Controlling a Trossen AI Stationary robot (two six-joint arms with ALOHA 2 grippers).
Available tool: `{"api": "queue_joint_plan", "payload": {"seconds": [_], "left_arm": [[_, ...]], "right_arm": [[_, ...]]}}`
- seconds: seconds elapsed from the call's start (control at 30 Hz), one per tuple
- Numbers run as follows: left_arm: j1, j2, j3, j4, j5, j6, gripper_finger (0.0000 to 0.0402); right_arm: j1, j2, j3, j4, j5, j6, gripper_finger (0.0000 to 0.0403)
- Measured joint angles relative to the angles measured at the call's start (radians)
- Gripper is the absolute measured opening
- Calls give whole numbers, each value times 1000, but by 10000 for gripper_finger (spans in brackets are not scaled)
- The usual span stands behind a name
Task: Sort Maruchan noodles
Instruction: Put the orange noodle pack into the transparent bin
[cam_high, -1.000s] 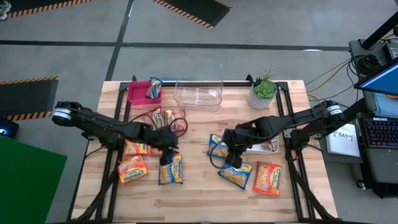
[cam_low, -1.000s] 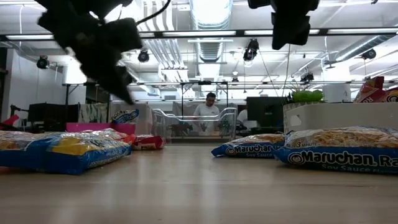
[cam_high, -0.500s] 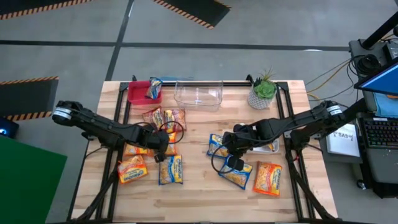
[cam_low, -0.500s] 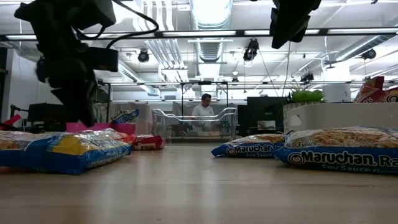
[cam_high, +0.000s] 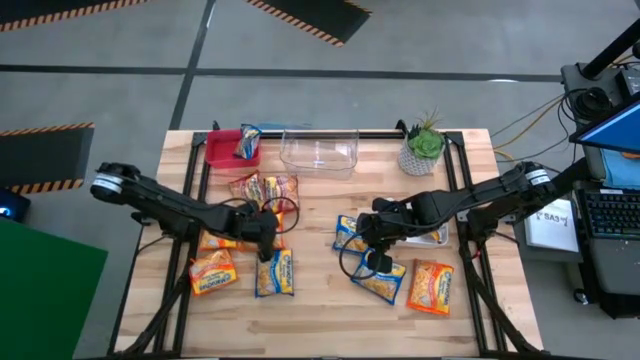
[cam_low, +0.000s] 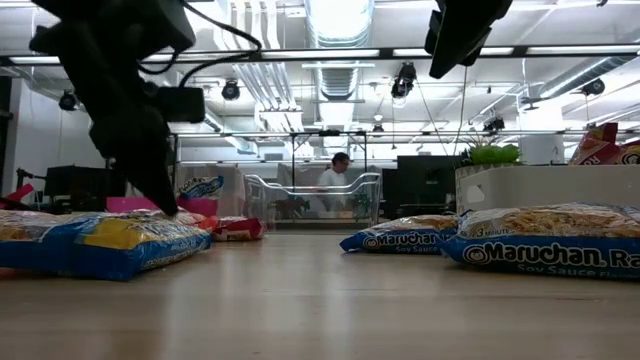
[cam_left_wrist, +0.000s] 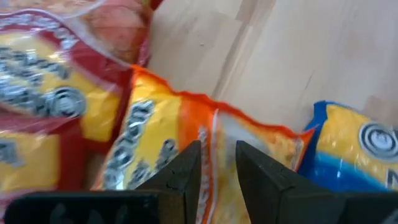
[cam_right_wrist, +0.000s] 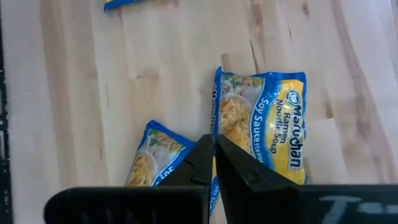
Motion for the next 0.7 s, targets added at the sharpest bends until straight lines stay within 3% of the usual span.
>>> {"api": "queue_joint_plan", "payload": {"seconds": [0.2, 0.37, 0.47, 0.7], "left_arm": [[-2, 113, 26, 144, 38, 0, 82], [-11, 166, 107, 339, 120, 172, 82], [-23, 155, 157, 283, 186, 252, 82], [-49, 16, 191, 95, 190, 235, 82]], "right_arm": [[0, 0, -1, 1, 9, -15, 9], [0, 0, -1, 4, 10, -16, 9], [0, 0, -1, 4, 10, -7, 9], [8, 0, -21, -3, 17, -26, 9]]}}
